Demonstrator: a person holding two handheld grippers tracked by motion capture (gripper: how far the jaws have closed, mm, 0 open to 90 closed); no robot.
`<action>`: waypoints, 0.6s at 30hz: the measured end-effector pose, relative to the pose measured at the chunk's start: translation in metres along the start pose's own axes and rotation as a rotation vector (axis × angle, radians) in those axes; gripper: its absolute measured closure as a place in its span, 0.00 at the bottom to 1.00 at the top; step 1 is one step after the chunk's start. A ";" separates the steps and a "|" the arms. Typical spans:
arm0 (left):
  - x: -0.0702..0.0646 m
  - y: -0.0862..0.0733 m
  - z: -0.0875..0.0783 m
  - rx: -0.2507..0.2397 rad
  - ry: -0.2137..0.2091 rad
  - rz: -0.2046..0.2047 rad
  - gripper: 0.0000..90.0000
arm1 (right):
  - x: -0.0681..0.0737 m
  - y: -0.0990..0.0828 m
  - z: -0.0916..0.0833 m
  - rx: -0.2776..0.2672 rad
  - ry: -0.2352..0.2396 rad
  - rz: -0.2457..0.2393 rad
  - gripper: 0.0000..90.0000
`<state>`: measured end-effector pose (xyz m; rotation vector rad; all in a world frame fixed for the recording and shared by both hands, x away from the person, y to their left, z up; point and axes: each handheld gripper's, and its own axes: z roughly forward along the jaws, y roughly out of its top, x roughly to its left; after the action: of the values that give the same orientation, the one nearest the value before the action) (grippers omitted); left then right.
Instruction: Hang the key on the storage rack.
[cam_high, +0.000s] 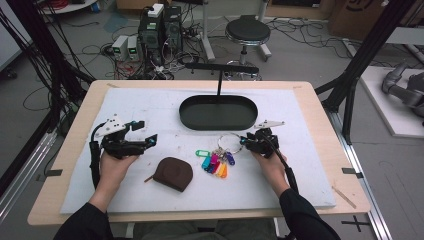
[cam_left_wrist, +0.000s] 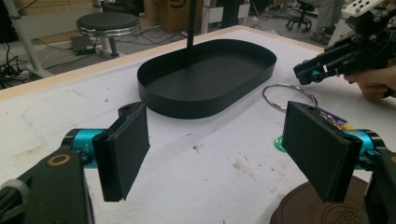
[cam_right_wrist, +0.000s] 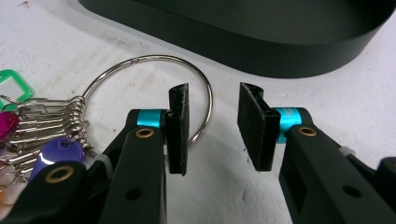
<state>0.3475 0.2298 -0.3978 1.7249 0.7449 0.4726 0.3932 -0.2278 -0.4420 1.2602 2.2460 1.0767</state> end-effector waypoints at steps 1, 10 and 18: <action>0.000 0.000 0.000 -0.001 0.000 0.000 0.26 | 0.001 0.000 0.002 0.012 0.001 -0.001 0.74; 0.000 0.000 0.000 0.001 0.007 -0.006 0.26 | 0.012 0.001 0.009 0.075 -0.033 -0.091 0.87; 0.000 -0.002 -0.002 -0.003 0.015 -0.014 0.26 | 0.009 0.000 0.008 0.064 -0.018 -0.058 0.95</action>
<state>0.3462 0.2316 -0.3991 1.7138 0.7658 0.4772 0.3934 -0.2164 -0.4467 1.2174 2.3056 0.9754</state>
